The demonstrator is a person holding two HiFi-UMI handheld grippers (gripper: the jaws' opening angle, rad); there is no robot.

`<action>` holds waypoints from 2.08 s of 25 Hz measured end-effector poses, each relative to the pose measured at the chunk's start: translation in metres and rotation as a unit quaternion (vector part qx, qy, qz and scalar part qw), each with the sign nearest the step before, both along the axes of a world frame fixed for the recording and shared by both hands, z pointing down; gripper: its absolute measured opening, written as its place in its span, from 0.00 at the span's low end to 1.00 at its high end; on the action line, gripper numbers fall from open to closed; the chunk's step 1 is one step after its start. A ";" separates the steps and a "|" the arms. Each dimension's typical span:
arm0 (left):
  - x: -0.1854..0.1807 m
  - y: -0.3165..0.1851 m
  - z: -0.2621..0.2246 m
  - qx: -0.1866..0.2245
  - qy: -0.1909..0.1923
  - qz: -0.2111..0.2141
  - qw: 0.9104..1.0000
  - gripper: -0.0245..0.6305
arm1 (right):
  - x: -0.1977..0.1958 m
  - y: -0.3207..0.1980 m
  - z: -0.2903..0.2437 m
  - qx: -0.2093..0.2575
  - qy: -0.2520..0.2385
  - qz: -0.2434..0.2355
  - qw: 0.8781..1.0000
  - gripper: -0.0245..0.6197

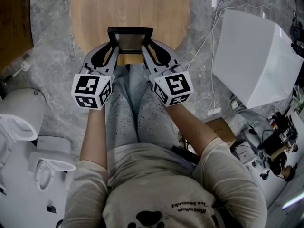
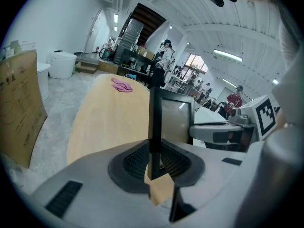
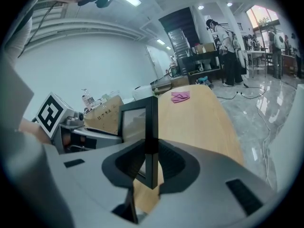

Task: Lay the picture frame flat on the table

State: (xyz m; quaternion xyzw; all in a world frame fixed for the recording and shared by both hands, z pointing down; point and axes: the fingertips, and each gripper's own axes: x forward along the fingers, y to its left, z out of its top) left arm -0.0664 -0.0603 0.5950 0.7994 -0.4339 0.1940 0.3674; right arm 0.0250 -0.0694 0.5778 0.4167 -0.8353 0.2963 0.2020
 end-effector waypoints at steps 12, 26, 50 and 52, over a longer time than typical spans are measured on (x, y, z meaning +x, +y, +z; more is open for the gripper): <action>0.008 0.009 0.033 -0.024 -0.007 -0.008 1.000 0.16 | 0.008 0.006 0.034 -0.019 0.007 -0.006 1.000 0.18; 0.011 0.021 0.069 -0.061 -0.016 -0.003 0.998 0.16 | 0.010 0.016 0.072 -0.052 0.010 -0.011 0.999 0.18; 0.016 0.021 0.105 -0.110 -0.020 0.006 0.994 0.16 | 0.016 0.016 0.112 -0.106 0.022 -0.004 0.994 0.18; 0.017 0.020 0.106 -0.112 -0.019 0.006 0.993 0.16 | 0.017 0.015 0.114 -0.111 0.022 0.000 0.994 0.18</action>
